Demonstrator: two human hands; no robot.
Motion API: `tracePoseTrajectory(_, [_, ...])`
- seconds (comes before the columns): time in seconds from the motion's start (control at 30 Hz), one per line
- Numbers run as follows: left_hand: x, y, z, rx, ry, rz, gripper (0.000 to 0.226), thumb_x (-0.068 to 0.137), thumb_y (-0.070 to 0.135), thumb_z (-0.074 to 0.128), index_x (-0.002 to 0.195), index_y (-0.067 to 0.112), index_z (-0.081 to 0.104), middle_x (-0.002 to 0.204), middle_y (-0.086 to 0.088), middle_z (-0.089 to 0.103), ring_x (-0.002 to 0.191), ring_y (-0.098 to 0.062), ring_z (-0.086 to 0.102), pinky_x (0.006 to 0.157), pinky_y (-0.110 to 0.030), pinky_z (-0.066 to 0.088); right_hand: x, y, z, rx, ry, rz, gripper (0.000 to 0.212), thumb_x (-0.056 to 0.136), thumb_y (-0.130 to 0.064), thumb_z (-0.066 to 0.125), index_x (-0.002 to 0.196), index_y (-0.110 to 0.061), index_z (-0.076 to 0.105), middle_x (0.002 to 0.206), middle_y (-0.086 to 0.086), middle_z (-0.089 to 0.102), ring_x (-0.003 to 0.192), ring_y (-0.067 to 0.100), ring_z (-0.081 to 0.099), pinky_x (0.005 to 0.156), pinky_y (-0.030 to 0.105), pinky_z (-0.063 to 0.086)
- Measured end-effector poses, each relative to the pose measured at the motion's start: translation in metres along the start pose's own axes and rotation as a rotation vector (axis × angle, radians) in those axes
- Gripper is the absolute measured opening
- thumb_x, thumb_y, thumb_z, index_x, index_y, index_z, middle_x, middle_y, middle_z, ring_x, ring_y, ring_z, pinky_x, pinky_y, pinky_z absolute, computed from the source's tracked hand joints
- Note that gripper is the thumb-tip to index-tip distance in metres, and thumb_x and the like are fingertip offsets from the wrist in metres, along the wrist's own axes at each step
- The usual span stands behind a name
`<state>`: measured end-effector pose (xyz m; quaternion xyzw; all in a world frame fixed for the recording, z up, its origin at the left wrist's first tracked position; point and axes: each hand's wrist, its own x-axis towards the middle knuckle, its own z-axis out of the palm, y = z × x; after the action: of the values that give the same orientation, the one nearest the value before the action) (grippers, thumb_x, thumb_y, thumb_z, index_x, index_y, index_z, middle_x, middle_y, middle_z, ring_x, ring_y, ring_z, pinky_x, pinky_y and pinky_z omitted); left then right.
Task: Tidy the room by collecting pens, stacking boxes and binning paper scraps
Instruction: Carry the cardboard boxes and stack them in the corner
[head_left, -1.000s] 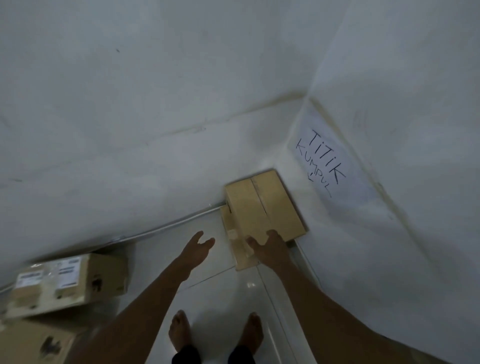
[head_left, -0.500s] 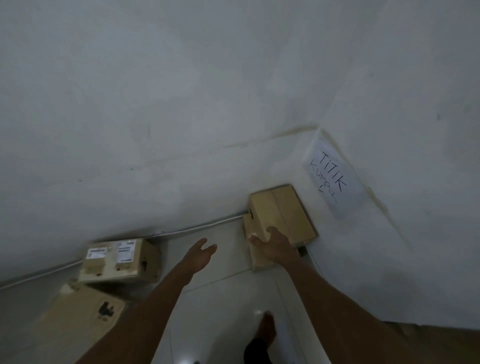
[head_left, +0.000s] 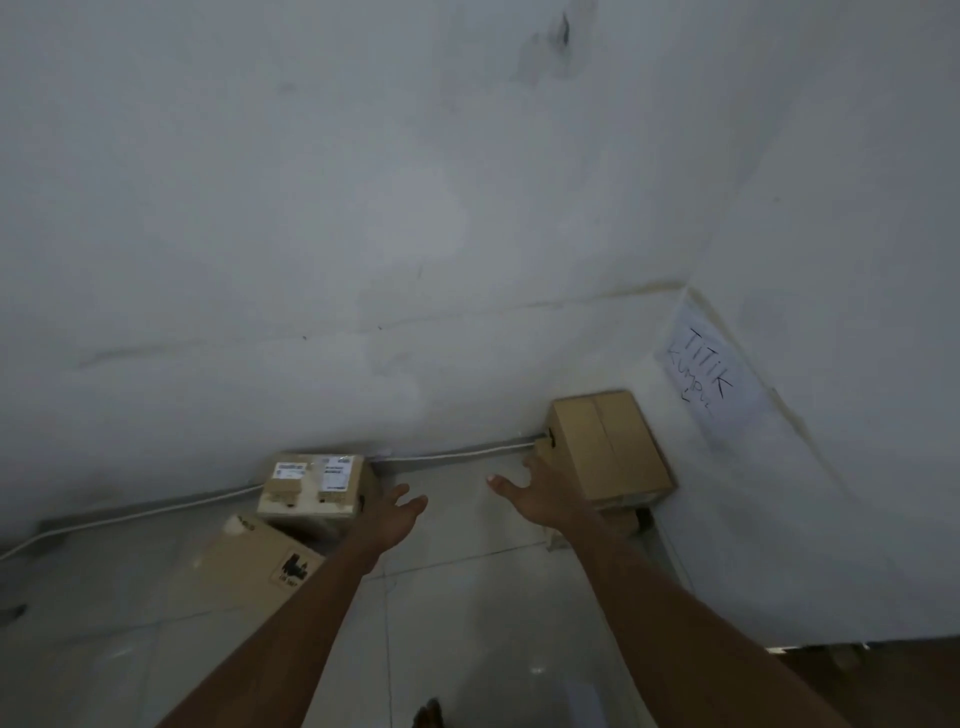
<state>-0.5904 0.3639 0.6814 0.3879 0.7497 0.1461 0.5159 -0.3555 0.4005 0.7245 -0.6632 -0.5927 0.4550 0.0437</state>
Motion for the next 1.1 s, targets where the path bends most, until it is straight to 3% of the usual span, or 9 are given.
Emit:
tracePoseTrajectory(0.13, [-0.024,-0.012,-0.007,-0.102,-0.005,-0.005,0.053,0.096,0.039,0.052,0.139,0.007,0.046,0.145,-0.025,0.041,0.132,-0.044,0.041,0.111,-0.054,0.035,-0.009,-0.003,0.005,-0.053,-0.032,-0.042,0.098,0.078,-0.073,0.053,0.149,-0.009,0.026,0.156,0.010,0.027,0.140,0.029,0.032,0.109,0.038,0.030])
tracePoseTrajectory(0.33, [-0.072,-0.036,-0.008,-0.159,0.059,-0.019,0.053,0.097,0.041,0.049,0.141,0.012,0.045,0.145,-0.015,0.045,0.132,-0.032,0.043,0.112,-0.050,0.034,-0.022,-0.007,0.019,-0.112,-0.074,-0.113,0.097,0.077,-0.073,0.054,0.146,-0.008,0.031,0.153,0.012,0.032,0.139,0.028,0.035,0.108,0.035,0.030])
tracePoseTrajectory(0.53, [-0.100,-0.070,-0.015,-0.209,0.089,-0.097,0.052,0.097,0.043,0.047,0.144,0.023,0.041,0.149,-0.012,0.038,0.132,-0.031,0.041,0.112,-0.045,0.035,-0.033,-0.017,0.042,-0.186,-0.109,-0.163,0.093,0.080,-0.070,0.054,0.145,-0.008,0.032,0.151,0.012,0.035,0.137,0.029,0.037,0.108,0.034,0.031])
tracePoseTrajectory(0.83, [-0.104,-0.117,-0.054,-0.343,0.155,-0.163,0.056,0.095,0.038,0.054,0.143,0.013,0.043,0.150,-0.011,0.038,0.134,-0.029,0.042,0.113,-0.043,0.034,-0.035,-0.050,0.094,-0.228,-0.147,-0.204,0.090,0.082,-0.067,0.055,0.145,-0.006,0.033,0.151,0.013,0.036,0.137,0.028,0.037,0.109,0.035,0.030])
tracePoseTrajectory(0.9, [-0.104,-0.133,-0.069,-0.338,0.167,-0.184,0.058,0.094,0.041,0.054,0.144,0.014,0.041,0.151,-0.010,0.037,0.133,-0.028,0.042,0.107,-0.037,0.039,-0.035,-0.062,0.112,-0.235,-0.169,-0.201,0.090,0.082,-0.066,0.055,0.144,-0.006,0.033,0.151,0.013,0.036,0.137,0.028,0.037,0.108,0.034,0.031])
tracePoseTrajectory(1.0, [-0.103,-0.152,-0.088,-0.355,0.193,-0.195,0.058,0.094,0.042,0.053,0.145,0.016,0.040,0.150,-0.008,0.038,0.120,-0.023,0.047,0.079,-0.024,0.042,-0.035,-0.078,0.135,-0.238,-0.181,-0.200,0.089,0.081,-0.066,0.055,0.144,-0.007,0.034,0.150,0.013,0.037,0.136,0.027,0.038,0.107,0.034,0.032])
tracePoseTrajectory(1.1, [-0.097,-0.171,-0.109,-0.377,0.197,-0.206,0.056,0.095,0.039,0.054,0.144,0.015,0.041,0.148,-0.009,0.042,0.127,-0.026,0.046,0.086,-0.027,0.037,-0.033,-0.093,0.156,-0.234,-0.198,-0.202,0.091,0.081,-0.067,0.055,0.145,-0.007,0.033,0.151,0.012,0.036,0.137,0.027,0.037,0.107,0.034,0.032])
